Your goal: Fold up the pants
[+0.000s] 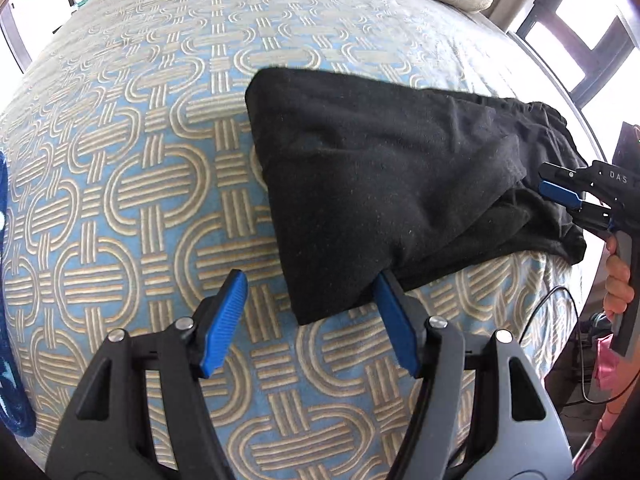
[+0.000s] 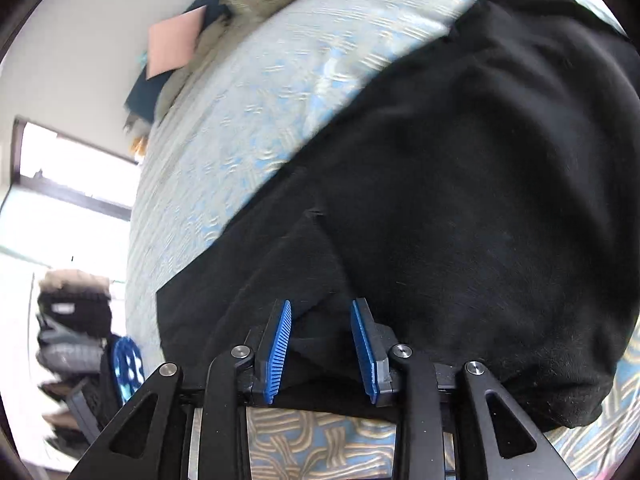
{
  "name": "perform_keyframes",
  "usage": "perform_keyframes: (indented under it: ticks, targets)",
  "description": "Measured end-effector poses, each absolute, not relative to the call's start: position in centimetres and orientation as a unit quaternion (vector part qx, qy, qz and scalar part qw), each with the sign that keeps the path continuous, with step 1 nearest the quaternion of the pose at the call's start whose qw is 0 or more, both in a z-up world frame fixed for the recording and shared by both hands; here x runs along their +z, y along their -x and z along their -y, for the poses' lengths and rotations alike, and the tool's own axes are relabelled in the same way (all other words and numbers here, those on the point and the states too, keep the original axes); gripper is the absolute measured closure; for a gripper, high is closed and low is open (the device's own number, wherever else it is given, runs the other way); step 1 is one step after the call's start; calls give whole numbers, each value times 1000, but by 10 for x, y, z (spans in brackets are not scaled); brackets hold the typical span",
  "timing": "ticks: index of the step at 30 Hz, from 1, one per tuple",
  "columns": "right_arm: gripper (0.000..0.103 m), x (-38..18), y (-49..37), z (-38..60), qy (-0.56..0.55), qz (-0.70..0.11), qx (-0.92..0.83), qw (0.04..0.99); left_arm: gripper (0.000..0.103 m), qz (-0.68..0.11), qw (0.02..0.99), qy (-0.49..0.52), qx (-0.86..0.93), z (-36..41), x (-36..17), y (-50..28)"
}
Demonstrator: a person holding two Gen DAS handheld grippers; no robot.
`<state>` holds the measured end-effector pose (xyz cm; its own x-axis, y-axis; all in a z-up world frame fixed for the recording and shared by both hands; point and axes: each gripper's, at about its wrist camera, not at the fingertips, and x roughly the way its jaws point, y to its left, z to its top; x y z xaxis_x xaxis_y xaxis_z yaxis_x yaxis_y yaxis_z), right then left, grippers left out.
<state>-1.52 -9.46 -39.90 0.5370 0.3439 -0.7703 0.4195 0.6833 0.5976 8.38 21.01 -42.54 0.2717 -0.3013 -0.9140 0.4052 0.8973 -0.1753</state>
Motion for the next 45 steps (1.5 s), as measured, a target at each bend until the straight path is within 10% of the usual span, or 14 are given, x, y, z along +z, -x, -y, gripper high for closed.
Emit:
perform_keyframes:
  ticks: [29,35,45]
  targets:
    - [62,-403,63,37,-395,-463,18,793,36,-542,800,-10,-260,-197,-400,-79]
    - [62,-422,90,72,-490,-431,-60,756,80,-533,750,-98,-380,-100,-403,-52]
    - [54,-430,102,93,-564,-383,-104,725,82,-489,735,-239,-405,-6,-427,-39]
